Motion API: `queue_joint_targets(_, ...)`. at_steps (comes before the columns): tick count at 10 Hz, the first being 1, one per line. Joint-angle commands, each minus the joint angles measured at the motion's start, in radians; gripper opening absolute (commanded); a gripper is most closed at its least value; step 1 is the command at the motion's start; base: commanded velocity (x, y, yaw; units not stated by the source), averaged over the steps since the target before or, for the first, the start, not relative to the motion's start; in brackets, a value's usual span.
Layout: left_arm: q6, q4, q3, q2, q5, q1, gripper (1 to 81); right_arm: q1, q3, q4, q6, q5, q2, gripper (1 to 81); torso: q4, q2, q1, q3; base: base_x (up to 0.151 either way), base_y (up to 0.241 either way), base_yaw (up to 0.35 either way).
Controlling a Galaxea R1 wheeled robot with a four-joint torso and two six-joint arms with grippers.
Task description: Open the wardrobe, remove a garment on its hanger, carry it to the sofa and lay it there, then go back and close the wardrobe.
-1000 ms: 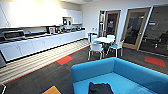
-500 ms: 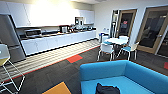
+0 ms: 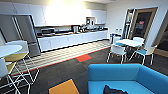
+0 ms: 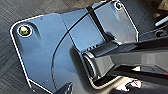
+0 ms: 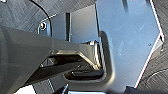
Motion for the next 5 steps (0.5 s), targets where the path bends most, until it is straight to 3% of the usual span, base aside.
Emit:
queue_joint_targets(1, 0.01, 0.011, 0.0, 0.006, 0.041, -0.042, 81.1, 0.027, -0.002, -0.011, -0.001, -0.048, 0.012, 81.1, 0.0, 0.0, 0.0, 0.0, 0.0, 0.0, 0.314)
queue_joint_targets(5, 0.013, 0.011, 0.0, 0.009, 0.041, -0.042, 81.1, 0.027, -0.001, -0.012, -0.001, -0.046, 0.018, 81.1, 0.0, 0.0, 0.0, 0.0, 0.0, 0.0, 0.314)
